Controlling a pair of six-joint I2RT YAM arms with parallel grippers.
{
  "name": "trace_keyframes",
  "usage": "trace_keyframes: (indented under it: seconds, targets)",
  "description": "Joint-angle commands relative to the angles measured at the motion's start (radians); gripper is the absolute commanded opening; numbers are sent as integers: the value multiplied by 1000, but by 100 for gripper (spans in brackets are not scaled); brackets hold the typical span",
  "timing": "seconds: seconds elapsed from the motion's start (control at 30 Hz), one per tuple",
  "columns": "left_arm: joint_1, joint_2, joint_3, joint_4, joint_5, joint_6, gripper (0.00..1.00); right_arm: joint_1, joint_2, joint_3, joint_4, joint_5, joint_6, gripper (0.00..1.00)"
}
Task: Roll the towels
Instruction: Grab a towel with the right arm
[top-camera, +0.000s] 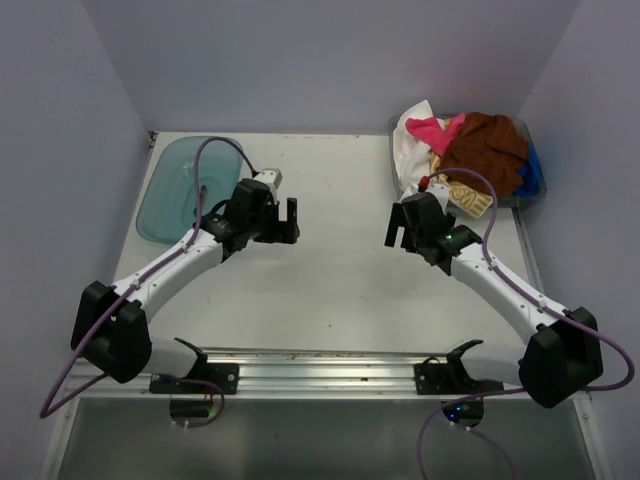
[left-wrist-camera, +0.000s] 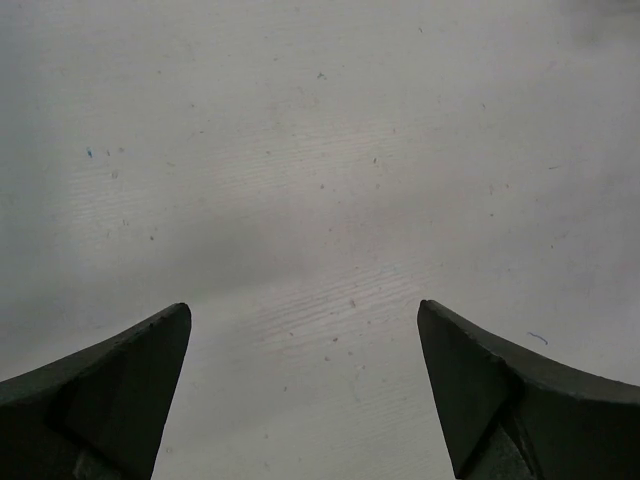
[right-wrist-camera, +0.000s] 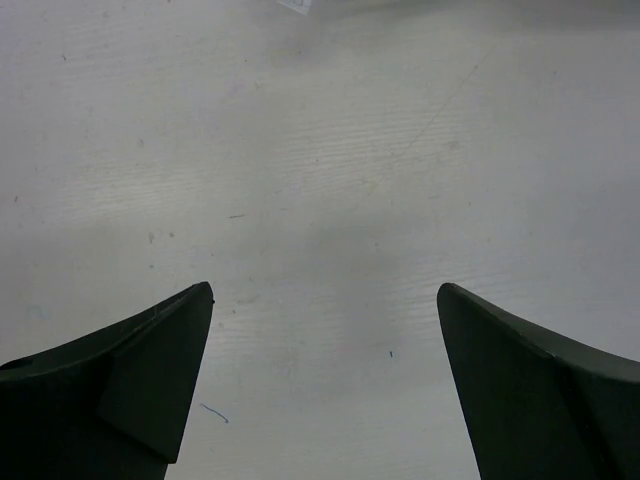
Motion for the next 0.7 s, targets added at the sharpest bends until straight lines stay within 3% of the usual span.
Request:
trace_keyframes:
  seconds: [0.0, 0.27, 0.4, 0.5, 0.53, 0.67]
  targets:
    - [2, -16, 32, 1, -35, -6, 100, 0, -24, 2, 0, 39, 19, 99]
    - [2, -7, 29, -14, -112, -42, 100, 0, -82, -42, 73, -15, -23, 94]
    - [2, -8, 37, -38, -149, -48, 99, -5, -58, 36, 13, 131, -59, 98]
    - [6, -13, 68, -108, -241, -74, 100, -127, -53, 112, 36, 56, -99, 97]
    - [7, -28, 66, -109, -245, -74, 100, -209, -50, 133, 48, 27, -98, 95]
    - [10, -68, 29, -69, -210, -69, 100, -340, 59, 295, 36, -27, -84, 92]
